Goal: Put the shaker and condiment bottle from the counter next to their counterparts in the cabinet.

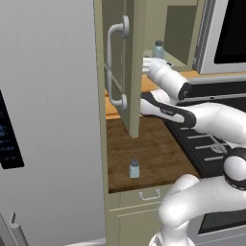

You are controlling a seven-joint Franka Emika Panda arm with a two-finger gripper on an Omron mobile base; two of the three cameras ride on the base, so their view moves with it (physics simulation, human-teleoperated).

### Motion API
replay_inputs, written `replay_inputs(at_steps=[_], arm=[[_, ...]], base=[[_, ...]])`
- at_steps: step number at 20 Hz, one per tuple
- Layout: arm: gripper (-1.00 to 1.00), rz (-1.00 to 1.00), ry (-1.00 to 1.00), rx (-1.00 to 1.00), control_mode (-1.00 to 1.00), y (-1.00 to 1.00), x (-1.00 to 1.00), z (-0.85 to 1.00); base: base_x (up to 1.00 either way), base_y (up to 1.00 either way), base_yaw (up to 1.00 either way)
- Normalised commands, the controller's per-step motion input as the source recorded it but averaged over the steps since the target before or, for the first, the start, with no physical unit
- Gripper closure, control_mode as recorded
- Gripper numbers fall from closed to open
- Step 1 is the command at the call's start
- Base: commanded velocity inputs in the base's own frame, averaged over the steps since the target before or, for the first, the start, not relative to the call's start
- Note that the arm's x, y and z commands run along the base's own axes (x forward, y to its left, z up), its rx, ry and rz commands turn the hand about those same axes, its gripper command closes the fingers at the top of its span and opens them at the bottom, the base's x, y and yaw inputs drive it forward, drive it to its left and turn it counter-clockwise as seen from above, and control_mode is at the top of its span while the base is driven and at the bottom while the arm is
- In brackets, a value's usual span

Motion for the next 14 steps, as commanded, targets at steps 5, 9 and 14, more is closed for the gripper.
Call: replay_inputs(at_steps=[5, 9, 14], arm=[[-1.0, 0.17, -0.1, -0.05, -1.0, -0.2, -0.72, -0.07], [-1.0, 0.15, -0.04, -0.3, -1.0, -0.33, -0.64, -0.45], [-1.0, 0.37, -0.07, -0.25, -1.0, -0.37, -0.37, -0.43]], base=[[0.0, 0.0, 0.0], [0.0, 0.0, 0.0], [0.0, 0.0, 0.0]])
